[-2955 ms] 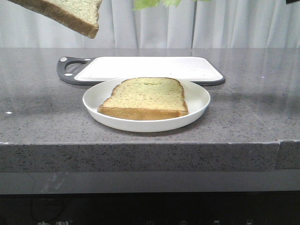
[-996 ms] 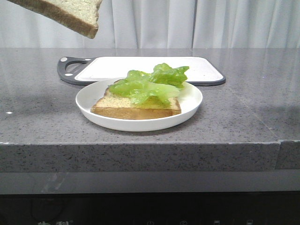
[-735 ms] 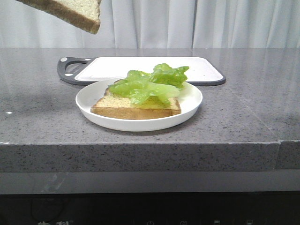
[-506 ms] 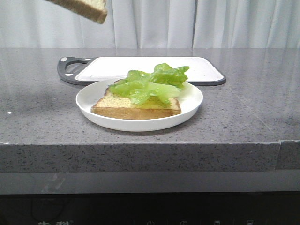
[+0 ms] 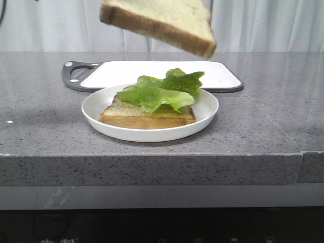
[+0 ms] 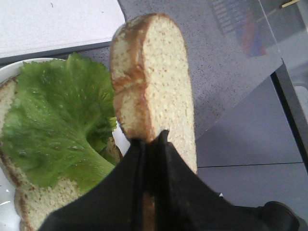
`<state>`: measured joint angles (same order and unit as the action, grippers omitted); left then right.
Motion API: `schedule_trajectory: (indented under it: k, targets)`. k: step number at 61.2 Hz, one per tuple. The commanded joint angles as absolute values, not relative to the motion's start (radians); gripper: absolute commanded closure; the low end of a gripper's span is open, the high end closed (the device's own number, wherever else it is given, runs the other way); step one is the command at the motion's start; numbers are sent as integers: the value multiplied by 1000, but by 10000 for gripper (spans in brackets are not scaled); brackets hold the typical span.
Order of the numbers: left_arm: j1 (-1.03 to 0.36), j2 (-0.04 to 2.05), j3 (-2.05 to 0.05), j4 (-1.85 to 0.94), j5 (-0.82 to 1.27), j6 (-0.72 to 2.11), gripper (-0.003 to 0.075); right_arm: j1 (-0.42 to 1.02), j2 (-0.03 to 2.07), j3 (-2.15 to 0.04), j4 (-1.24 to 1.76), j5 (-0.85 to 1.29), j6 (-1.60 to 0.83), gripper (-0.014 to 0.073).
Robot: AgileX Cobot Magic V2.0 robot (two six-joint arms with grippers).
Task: Left arm grabs bread, right arm adds lettuce
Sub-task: 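Lower the held bread slice with the left gripper onto the lettuce, then open the left gripper and raise it away from the sandwich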
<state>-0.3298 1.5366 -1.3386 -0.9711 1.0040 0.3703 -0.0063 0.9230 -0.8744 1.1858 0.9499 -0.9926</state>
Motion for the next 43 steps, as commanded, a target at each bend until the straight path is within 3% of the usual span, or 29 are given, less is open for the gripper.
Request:
schedule_trajectory:
  k: [1, 33, 37, 43]
  targets:
    - [-338, 1540, -1361, -1061, 977, 376, 741, -13, 910, -901, 1234, 941, -1008, 201]
    - [-314, 1629, -1361, -1001, 1001, 364, 738, -13, 910, -901, 1234, 949, -1008, 201]
    - [-310, 1629, -1361, -976, 1001, 345, 713, -13, 910, -901, 1234, 949, -1008, 201]
    - [-299, 1629, -1361, -962, 999, 345, 615, -13, 910, -901, 1234, 949, -1008, 201]
